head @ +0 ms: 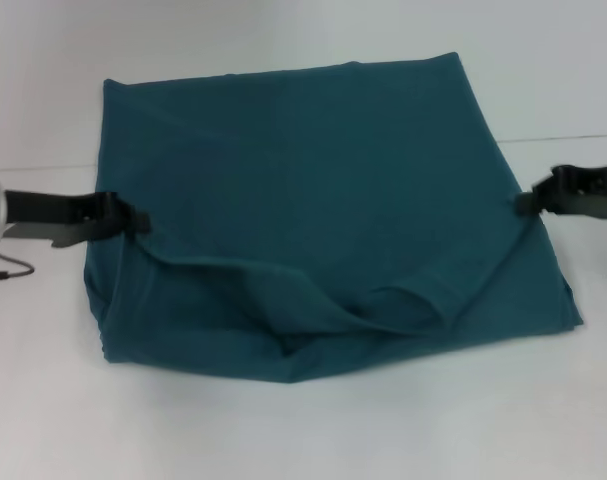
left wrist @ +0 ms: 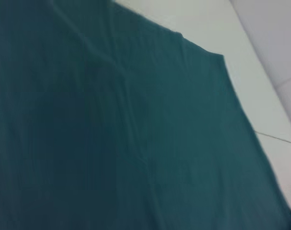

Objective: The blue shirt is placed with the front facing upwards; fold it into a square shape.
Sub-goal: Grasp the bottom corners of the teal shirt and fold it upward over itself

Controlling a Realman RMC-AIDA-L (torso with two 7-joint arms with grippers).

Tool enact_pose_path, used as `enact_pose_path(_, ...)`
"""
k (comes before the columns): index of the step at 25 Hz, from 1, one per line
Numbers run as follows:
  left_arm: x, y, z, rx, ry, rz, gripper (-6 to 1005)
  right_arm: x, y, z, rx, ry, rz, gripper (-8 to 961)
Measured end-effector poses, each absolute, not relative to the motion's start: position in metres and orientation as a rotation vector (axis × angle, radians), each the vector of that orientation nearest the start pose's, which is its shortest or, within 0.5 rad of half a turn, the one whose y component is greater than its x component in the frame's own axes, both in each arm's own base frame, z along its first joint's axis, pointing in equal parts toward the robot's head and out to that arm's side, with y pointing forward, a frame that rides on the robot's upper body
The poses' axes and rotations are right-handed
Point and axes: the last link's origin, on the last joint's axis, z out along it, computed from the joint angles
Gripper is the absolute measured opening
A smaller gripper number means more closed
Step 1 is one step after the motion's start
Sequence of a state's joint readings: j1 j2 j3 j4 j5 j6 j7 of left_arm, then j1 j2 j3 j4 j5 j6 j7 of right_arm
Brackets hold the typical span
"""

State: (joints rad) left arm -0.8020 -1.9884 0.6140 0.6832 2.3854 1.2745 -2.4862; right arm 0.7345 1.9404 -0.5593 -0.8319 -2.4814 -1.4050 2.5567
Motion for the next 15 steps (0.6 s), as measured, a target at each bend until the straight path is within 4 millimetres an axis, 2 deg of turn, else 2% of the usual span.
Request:
enact_pose_path(6, -0.232, 0.444, 0.035, -2.138, -1.533, -0.38, 33, 0.26, 0.432, 0.083, -2.015, 1.57, 0.346, 50)
enact_pose_path(15, -0.223, 0.463, 0.035, -2.095, -1.381, -0.362, 33, 0.251, 0.454, 0.089, -1.943, 1.45, 0.366, 57)
